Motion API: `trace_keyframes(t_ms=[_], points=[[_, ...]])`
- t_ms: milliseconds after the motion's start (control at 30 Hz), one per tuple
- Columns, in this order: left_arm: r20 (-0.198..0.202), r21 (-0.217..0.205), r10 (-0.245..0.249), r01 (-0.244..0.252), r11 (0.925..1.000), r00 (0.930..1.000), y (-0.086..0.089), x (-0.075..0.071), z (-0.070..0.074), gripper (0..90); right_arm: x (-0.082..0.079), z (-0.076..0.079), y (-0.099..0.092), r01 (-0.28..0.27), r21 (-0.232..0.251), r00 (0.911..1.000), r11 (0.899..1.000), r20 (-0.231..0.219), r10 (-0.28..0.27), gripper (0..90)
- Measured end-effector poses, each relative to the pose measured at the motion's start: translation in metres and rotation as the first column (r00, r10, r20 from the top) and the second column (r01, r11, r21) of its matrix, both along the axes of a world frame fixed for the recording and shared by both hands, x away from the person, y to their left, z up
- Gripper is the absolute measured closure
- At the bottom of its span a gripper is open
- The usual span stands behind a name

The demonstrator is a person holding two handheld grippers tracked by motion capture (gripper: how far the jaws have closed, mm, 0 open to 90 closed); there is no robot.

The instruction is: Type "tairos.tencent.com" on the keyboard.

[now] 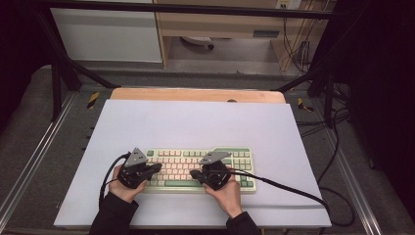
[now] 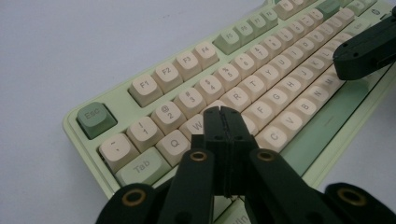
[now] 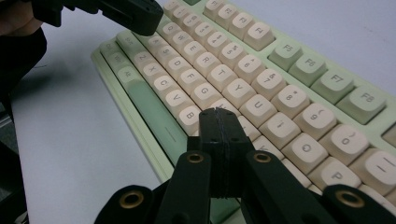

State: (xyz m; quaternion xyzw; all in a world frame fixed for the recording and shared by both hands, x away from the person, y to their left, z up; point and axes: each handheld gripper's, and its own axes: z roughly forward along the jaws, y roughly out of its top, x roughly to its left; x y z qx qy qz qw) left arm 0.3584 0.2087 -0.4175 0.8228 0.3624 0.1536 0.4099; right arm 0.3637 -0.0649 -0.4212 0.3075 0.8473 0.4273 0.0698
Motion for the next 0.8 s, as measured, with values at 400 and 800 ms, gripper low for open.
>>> trace_keyframes(t_ms=[400,800], points=[[0.0,0.005,-0.008,0.008,1.0,1.0,-0.003,-0.001,0.0,89.9,-0.001,0.003,-0.029,0.031,0.008,0.9995,0.999,-0.001,-0.031,90.0],[0.004,0.013,-0.026,0.026,0.9996,0.9997,-0.015,0.001,0.001,89.9,-0.006,0.001,-0.053,0.058,0.015,0.9983,0.998,-0.007,-0.058,90.0]])
